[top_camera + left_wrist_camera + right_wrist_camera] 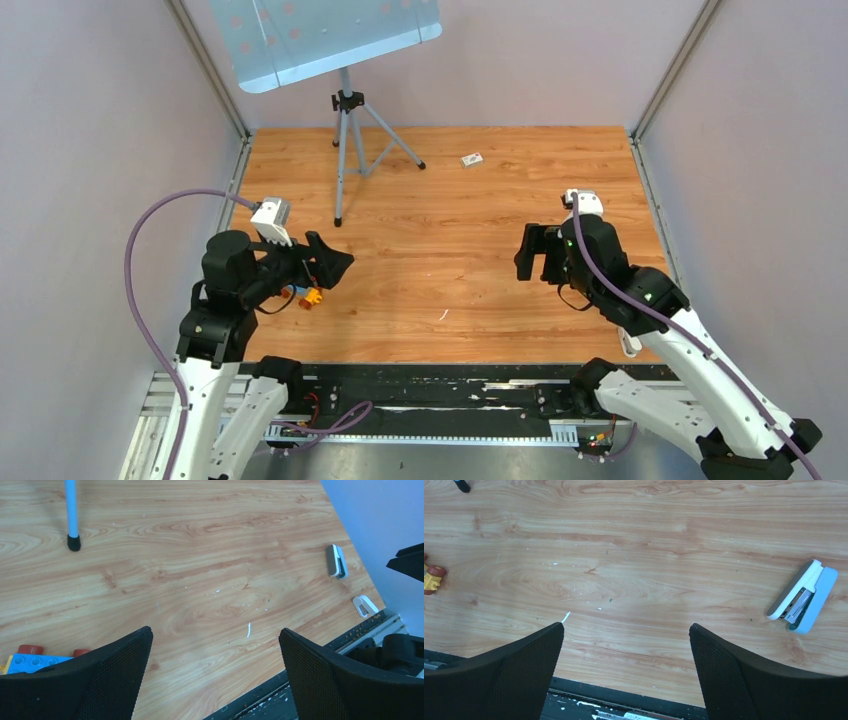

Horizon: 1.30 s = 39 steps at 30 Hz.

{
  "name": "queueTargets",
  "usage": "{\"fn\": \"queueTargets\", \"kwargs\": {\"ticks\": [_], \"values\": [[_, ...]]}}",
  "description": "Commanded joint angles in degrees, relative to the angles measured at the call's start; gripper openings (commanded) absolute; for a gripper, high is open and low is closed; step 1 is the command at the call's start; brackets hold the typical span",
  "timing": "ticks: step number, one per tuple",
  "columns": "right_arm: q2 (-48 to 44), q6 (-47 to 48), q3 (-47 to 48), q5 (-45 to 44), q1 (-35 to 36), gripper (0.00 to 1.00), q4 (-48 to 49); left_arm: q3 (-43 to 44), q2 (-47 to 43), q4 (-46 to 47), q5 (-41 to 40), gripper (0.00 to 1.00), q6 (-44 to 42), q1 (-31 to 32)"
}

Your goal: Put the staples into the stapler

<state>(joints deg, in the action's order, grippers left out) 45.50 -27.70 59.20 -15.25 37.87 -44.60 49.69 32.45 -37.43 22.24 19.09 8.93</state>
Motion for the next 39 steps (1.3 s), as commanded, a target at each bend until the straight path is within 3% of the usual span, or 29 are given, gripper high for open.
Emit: {"fn": "queueTargets", "kwargs": {"ticks": [1,12,16,21,27,37,39], "values": [[0.5,-0.5,1.3,-5.1,0.6,1.0,-0.6,-2.2,-0.2,3.5,3.3,1.0,3.8,-0.5],[4.3,-2.7,1.7,-28.1,0.5,0.99,-0.4,-8.3,-1.4,9.3,6.7,1.0,8.8,0.0],[9.1,-5.1,1.6,-34.0,-4.0,0.98,-0.9,-10.8,-1.3,11.0,7.7,1.0,9.9,0.8],[14.0,-9.7,1.0,-25.7,-18.6,0.98,-2.5,-8.9,-0.6,6.3,7.5,1.0,6.0,0.9],[18.4,-9.7,-1.6,-22.4,-32.9,0.97,-2.4,-6.3,-1.1,2.4,7.3,1.0,4.1,0.9],[31.0,7.0,-6.3,-4.3,-46.6,1.0,8.4,-7.4,-1.4,0.7,5.8,1.0,2.5,0.9],[33.7,9.1,-6.6,-1.2,-48.3,0.96,9.5,-7.0,-0.6,0.1,5.3,1.0,2.2,0.9]]}}
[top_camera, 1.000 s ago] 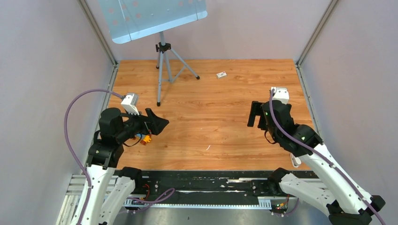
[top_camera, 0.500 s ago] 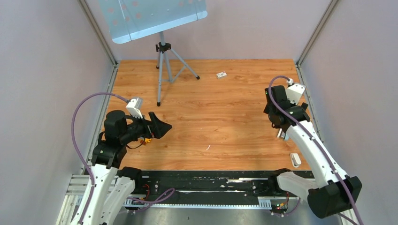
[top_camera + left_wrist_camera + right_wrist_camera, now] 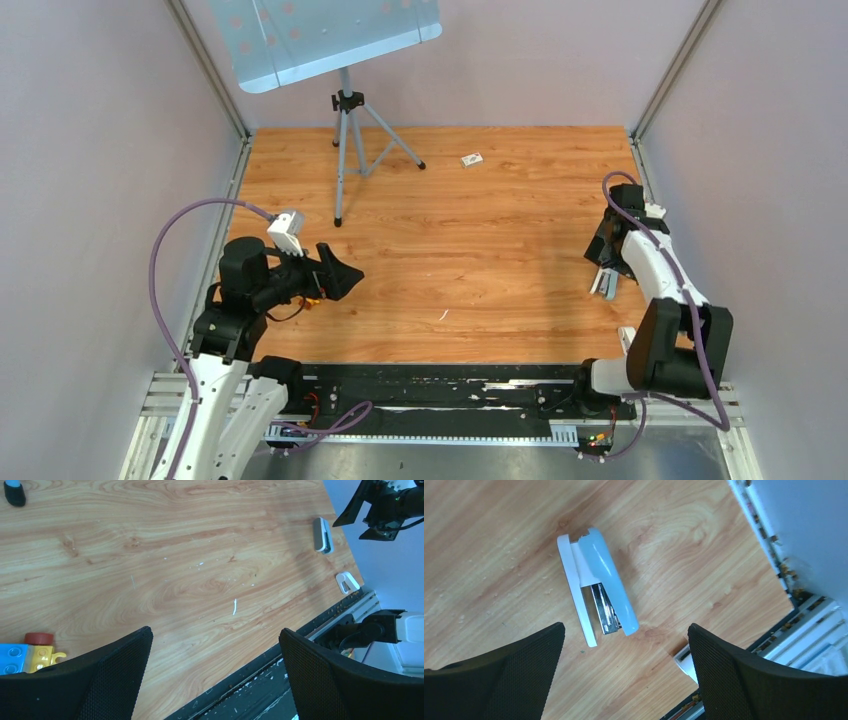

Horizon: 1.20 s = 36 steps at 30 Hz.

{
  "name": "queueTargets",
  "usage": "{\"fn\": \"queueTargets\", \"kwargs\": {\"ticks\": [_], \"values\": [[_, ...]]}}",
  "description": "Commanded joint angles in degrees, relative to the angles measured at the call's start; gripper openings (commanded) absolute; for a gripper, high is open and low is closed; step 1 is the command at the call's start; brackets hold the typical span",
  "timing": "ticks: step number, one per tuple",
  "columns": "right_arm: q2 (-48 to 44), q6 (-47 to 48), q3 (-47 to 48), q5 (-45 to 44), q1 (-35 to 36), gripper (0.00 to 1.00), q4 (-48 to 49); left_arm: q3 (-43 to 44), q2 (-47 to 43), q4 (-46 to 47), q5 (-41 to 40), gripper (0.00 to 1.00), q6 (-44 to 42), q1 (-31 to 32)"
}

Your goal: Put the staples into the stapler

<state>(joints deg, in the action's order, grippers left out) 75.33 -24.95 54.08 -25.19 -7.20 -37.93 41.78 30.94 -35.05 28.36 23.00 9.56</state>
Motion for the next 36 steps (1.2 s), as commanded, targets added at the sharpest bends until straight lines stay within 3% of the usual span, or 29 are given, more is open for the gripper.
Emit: {"fn": "queueTargets", "kwargs": {"ticks": [1,12,16,21,25,31,36], "values": [[5.0,6.7,-1.5,10.9,-3.9,0.94,3.2,0.7,1.2,-2.0,-0.7,1.0,-1.6,0.3],[15.2,8.2,-1.5,21.0,-6.4,0.91,7.4,0.9,1.8,-2.6,-3.3,1.0,-1.6,0.3],[16.3,8.9,-2.6,24.2,-6.6,0.8,9.1,1.0,1.2,-2.8,-4.4,1.0,-1.3,0.3],[15.4,10.0,-2.9,29.2,-6.5,0.58,9.5,1.1,0.4,-3.2,-6.2,1.0,0.1,0.3],[12.2,10.1,-4.4,33.2,-5.9,0.53,10.4,2.9,1.4,-5.8,-6.8,0.98,-0.2,0.3],[6.0,9.8,-6.7,35.9,0.9,0.51,10.8,4.1,2.9,-4.7,-5.1,0.95,1.2,0.3],[-0.8,7.1,-7.7,35.6,15.9,0.49,10.5,2.0,4.1,2.1,-2.4,0.91,6.4,1.2]]}}
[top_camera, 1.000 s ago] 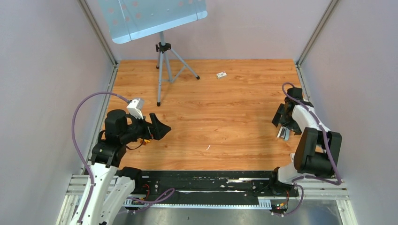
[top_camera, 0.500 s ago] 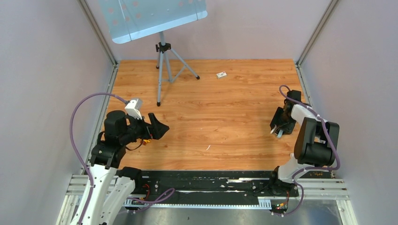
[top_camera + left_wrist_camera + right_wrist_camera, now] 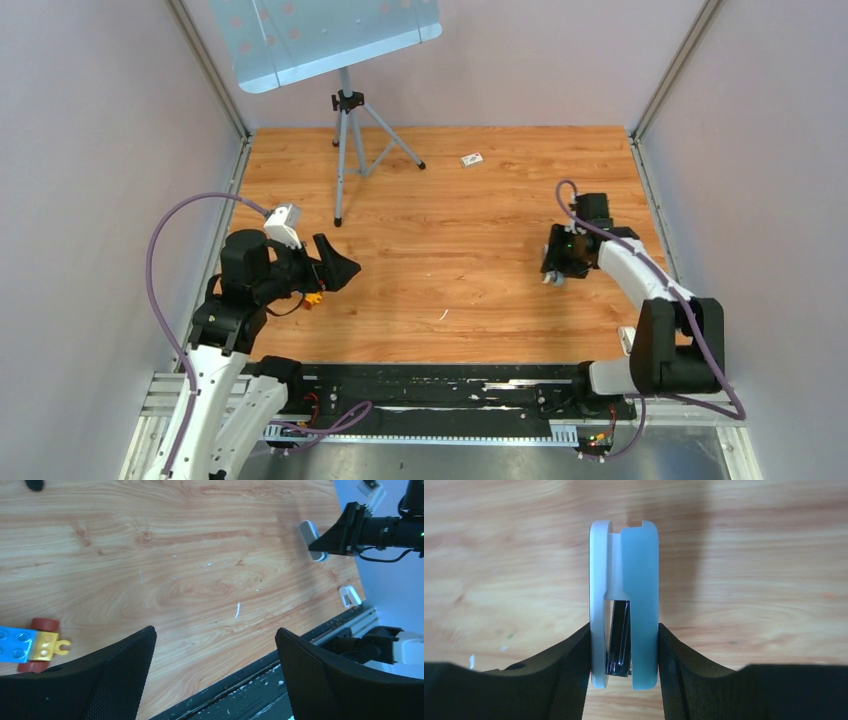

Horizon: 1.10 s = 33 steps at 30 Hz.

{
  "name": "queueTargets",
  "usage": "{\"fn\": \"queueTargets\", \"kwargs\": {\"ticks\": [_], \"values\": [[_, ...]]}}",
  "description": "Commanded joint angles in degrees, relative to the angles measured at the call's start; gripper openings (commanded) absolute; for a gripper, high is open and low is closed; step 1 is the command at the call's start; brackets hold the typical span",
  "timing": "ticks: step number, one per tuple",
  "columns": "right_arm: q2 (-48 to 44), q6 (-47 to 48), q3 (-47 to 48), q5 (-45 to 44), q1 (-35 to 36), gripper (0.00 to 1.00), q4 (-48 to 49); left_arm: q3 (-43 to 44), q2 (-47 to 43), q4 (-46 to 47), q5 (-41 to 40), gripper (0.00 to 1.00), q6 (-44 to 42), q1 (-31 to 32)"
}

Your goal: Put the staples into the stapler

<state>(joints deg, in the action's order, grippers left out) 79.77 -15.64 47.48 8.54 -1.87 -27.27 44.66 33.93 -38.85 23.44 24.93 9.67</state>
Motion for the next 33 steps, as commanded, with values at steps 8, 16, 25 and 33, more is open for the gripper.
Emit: {"fn": "queueTargets", "kwargs": {"ticks": [8,16,25,33], "values": [[-13.8,-11.8,0.0,-4.8,36.8,0.47,4.9,-5.0,5.5,16.6,2.7,0.89,12.7,5.4],[-15.6,-14.9,0.5,-22.0,58.7,0.46,17.8,-10.1,11.8,34.1,0.5,0.87,25.5,14.8],[-15.3,-12.2,3.5,-28.3,67.9,0.45,21.8,-10.4,18.5,44.5,-2.9,0.79,30.6,21.8],[-17.1,-10.5,2.2,-26.9,68.4,0.45,24.7,-11.7,20.1,48.6,-3.8,0.67,31.2,24.4]]}}
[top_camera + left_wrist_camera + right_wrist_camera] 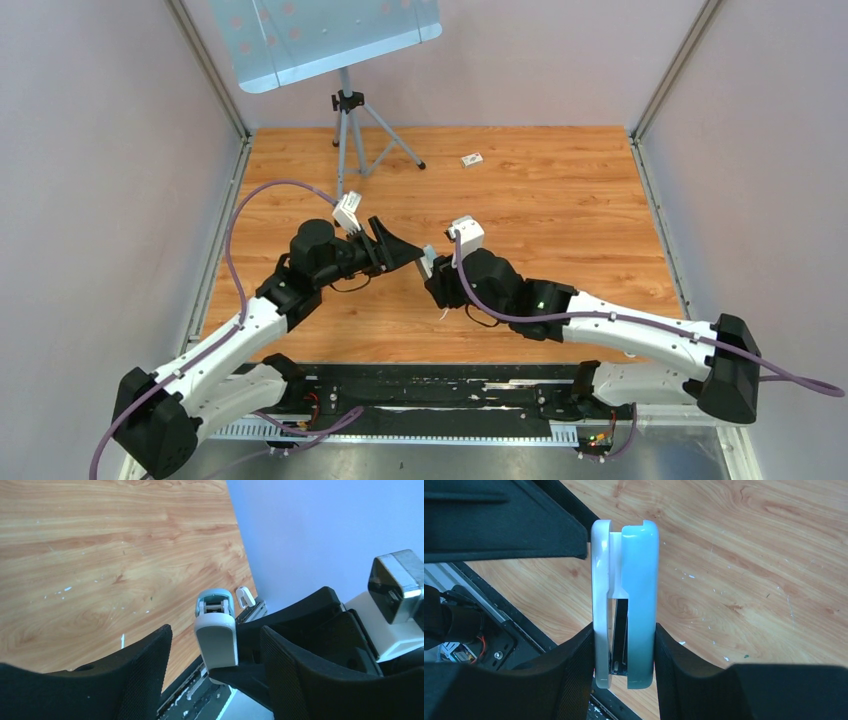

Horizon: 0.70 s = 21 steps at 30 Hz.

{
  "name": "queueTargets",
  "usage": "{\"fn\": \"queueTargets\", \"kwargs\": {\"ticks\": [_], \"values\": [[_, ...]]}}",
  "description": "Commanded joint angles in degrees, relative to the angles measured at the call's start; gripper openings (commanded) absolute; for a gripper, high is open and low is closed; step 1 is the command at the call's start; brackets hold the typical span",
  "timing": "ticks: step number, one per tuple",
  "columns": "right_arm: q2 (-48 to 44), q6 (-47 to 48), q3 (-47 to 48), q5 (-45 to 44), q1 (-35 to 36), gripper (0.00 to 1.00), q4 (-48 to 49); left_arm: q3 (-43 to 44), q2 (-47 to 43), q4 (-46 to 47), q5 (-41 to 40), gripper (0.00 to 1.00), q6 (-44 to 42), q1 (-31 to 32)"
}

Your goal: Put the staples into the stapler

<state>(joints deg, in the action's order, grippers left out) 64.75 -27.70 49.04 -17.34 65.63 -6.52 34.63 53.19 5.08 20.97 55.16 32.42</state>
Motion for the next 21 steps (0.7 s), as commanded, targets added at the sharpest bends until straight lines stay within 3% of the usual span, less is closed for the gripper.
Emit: {"fn": "queueTargets", "kwargs": {"ticks": [1,9,12,14,16,18,21], "values": [[-2.4,1.7,0.2,-0.9,0.9,0.45,4.7,-2.2,0.8,5.4,-1.4,0.65,1.2,2.2],[-2.1,2.6,-0.5,-0.2,0.9,0.45,7.0,-4.5,2.9,10.9,-1.0,0.56,2.9,4.6],[-1.8,2.8,-1.2,0.7,0.8,0.45,8.1,-4.3,3.4,13.0,0.1,0.48,3.3,4.6],[-1.4,3.5,-2.1,1.5,0.9,0.46,8.6,-4.2,3.4,13.5,0.4,0.34,3.0,4.6],[-1.0,5.6,-3.0,3.6,0.8,0.51,9.4,-3.9,3.1,12.8,0.7,0.13,1.8,4.6],[-0.9,7.5,-3.8,6.3,0.5,0.64,9.1,-3.7,2.8,11.2,0.5,0.01,0.0,4.6],[-2.9,8.4,-4.3,8.9,-0.8,0.8,6.8,-3.8,2.0,9.6,0.4,0.0,-2.5,4.6]]}}
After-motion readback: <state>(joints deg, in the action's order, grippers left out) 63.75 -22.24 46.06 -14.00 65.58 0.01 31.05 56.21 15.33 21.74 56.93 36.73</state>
